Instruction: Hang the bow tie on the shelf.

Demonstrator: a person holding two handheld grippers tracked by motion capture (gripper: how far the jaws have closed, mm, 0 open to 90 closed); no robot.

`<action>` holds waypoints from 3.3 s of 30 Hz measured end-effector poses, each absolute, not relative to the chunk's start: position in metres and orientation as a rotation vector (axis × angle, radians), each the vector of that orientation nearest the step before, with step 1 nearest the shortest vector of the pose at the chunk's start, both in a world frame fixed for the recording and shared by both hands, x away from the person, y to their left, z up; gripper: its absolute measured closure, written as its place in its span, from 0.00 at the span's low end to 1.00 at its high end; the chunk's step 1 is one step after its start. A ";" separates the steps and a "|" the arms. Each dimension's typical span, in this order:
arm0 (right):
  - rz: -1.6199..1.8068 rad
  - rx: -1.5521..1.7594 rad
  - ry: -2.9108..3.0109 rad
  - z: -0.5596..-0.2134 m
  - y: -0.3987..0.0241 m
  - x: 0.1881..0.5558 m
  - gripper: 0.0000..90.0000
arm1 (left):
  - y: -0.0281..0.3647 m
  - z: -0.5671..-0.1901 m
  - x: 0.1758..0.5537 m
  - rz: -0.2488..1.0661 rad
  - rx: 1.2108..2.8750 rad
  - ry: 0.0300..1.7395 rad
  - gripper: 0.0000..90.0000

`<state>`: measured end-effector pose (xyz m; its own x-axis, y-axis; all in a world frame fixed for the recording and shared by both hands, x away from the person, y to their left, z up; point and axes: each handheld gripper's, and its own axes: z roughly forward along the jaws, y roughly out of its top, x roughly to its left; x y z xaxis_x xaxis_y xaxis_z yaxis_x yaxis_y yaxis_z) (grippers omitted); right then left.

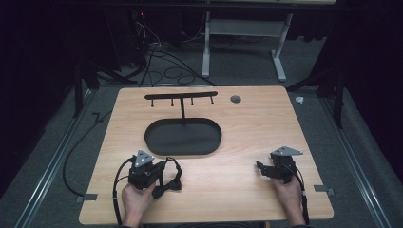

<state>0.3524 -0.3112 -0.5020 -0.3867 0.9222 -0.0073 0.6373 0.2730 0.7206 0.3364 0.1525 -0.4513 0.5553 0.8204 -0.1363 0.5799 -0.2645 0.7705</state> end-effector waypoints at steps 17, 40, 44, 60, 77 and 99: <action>0.897 1.406 2.122 -0.502 -0.311 0.352 0.33 | 0.156 -0.422 0.330 0.368 1.910 1.050 0.98; 0.899 1.407 2.122 -0.502 -0.311 0.352 0.33 | 0.142 -0.392 0.345 0.388 1.908 0.971 0.98; 0.899 1.408 2.123 -0.502 -0.312 0.352 0.33 | 0.139 -0.387 0.350 0.397 1.931 0.953 0.98; 0.905 1.412 2.121 -0.502 -0.312 0.352 0.33 | 0.139 -0.368 0.372 0.383 1.906 0.942 0.98; 0.905 1.413 2.121 -0.502 -0.312 0.352 0.33 | 0.134 -0.348 0.401 0.387 1.895 0.940 0.98; 0.904 1.412 2.121 -0.502 -0.312 0.352 0.33 | 0.132 -0.340 0.436 0.464 1.881 1.006 0.98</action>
<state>0.3522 -0.3117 -0.5019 -0.3858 0.9226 0.0003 0.6391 0.2669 0.7214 0.4361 0.1319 -0.3402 0.5947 0.7990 -0.0889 0.4512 -0.2402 0.8595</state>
